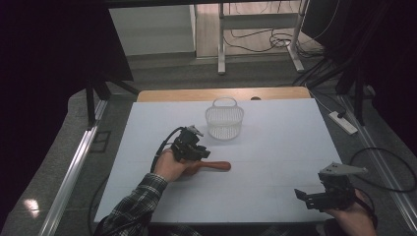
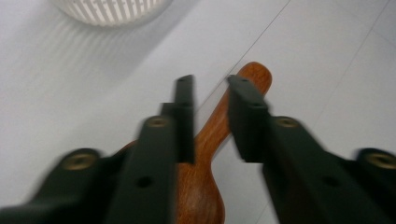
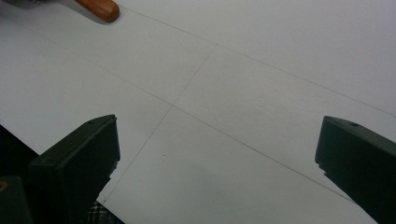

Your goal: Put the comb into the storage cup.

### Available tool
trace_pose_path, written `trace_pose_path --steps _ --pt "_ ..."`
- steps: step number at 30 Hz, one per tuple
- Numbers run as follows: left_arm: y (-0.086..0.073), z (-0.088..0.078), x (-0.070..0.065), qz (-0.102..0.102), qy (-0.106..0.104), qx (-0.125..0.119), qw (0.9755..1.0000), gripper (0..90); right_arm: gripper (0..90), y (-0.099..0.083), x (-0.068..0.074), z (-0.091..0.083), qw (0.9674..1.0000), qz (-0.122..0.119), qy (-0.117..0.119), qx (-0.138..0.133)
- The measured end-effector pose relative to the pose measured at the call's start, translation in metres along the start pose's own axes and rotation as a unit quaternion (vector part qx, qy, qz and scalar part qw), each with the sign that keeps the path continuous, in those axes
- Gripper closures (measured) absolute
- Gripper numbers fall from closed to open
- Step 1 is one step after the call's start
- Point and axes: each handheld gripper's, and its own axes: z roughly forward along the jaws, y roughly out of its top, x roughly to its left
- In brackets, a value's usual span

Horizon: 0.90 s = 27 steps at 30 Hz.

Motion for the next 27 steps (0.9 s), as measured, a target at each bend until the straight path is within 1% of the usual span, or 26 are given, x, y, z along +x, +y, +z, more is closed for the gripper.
trace_pose_path --steps 1,2,8,12,16,20,23,27 --pt "0.000 0.000 0.001 -0.003 -0.001 0.001 1.0000 86.5 0.2 0.000 0.000 0.000 1.0000 0.000 0.000 0.001" --pt "-0.001 0.000 0.002 -0.007 0.000 0.001 1.0000 89.0 0.2 0.000 0.000 0.000 1.0000 0.000 0.000 0.001" --pt "-0.003 0.004 0.005 -0.018 -0.001 0.003 0.9998 89.2 0.3 0.000 0.000 0.000 1.0000 0.000 0.000 0.001" --pt "-0.005 0.012 0.007 -0.027 0.000 0.012 0.9996 89.2 0.4 0.000 0.000 0.000 1.0000 -0.001 0.000 0.002" --pt "-0.006 0.020 0.005 -0.033 0.006 0.022 0.9992 89.2 0.5 0.000 0.000 0.000 1.0000 -0.001 0.001 0.003" --pt "-0.007 0.026 0.003 -0.032 0.013 0.030 0.9990 89.2 0.6 0.000 0.000 0.001 1.0000 -0.002 0.000 0.003" --pt "-0.007 0.031 0.001 -0.028 0.018 0.038 0.9987 89.2 0.7 0.000 0.000 0.001 1.0000 -0.003 0.000 0.004" --pt "-0.007 0.034 0.000 -0.025 0.021 0.043 0.9985 89.3 0.7 0.000 0.000 0.001 1.0000 -0.004 0.001 0.004"
